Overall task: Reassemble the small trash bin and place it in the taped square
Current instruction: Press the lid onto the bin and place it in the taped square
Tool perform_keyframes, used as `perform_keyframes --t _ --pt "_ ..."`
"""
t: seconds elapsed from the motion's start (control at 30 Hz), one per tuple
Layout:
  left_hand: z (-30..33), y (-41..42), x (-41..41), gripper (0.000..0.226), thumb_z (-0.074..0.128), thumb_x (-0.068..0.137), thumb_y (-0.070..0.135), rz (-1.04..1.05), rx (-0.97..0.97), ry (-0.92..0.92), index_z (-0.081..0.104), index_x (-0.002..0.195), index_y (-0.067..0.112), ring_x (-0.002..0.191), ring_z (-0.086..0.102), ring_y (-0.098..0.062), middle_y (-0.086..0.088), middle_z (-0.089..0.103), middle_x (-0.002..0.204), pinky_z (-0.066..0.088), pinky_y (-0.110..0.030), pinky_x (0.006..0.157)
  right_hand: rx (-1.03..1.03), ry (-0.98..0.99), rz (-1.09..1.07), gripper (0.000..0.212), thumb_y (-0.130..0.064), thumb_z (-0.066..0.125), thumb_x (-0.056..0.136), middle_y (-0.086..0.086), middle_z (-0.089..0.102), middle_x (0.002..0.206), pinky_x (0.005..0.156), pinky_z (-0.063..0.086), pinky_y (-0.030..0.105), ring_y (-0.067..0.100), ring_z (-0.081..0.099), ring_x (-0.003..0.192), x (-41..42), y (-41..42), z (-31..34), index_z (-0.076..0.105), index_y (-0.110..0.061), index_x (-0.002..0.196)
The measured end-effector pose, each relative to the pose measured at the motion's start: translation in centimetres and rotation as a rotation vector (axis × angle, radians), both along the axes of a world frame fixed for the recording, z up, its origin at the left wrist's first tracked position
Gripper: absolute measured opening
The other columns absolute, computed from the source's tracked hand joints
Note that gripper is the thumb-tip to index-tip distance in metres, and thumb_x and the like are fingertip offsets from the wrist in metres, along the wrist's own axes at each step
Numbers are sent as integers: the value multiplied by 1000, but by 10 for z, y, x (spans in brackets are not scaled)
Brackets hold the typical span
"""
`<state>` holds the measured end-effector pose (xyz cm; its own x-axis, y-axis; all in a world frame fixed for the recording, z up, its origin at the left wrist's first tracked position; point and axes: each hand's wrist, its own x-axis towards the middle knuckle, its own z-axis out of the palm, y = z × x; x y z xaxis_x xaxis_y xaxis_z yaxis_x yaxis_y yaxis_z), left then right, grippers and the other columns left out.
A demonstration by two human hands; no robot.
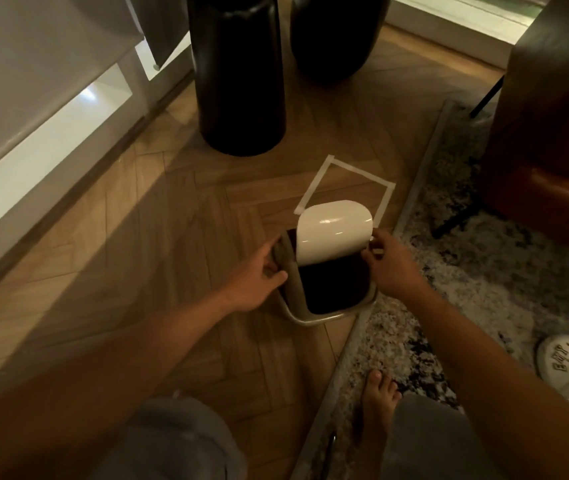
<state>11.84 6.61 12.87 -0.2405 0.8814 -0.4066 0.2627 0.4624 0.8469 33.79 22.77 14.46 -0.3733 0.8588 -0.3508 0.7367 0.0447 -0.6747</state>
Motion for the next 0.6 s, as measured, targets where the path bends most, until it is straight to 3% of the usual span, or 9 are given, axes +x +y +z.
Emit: perform_keyframes --t 0.13,0.27,0.33,0.4,0.5,0.6 --pt "1 -8 -5 50 59 98 26 62 46 71 43 145 26 122 53 -12 4 53 134 42 -16 83 -95 28 94 45 -12 56 105 -3 64 132 106 49 40 17 59 124 -5 26 6 57 -29 147" --pt "-4 -16 -13 40 60 97 21 59 60 46 51 136 25 124 53 -12 3 55 135 44 -18 91 -293 161 -6 30 -37 47 109 4 69 121 87 50 32 14 63 102 -27 28 20 73 -25 118" --pt "-4 -19 -14 46 61 96 17 66 57 -21 48 140 24 129 52 -13 2 54 139 45 -24 99 -288 82 85 52 -61 52 100 4 66 126 94 51 39 22 63 110 -39 27 21 67 -24 132" --pt "-3 -21 -13 59 63 95 14 66 34 -51 39 149 21 129 51 -14 1 53 141 45 -29 105 -262 19 209 75 -72 62 88 -1 63 132 96 53 40 21 63 116 -50 24 22 54 -27 146" --pt "-7 -26 -10 65 62 96 18 -13 -13 0 33 154 20 131 50 -15 1 50 143 45 -33 106 -182 -24 330 65 -63 74 84 -4 64 121 86 56 32 14 66 104 -65 17 20 52 -30 136" --pt "-10 -31 -5 60 62 96 21 -81 -37 25 39 151 21 132 47 -13 0 45 148 45 -29 103 -110 -73 410 72 -52 76 88 -1 59 123 89 52 34 18 62 108 -77 15 20 47 -24 147"
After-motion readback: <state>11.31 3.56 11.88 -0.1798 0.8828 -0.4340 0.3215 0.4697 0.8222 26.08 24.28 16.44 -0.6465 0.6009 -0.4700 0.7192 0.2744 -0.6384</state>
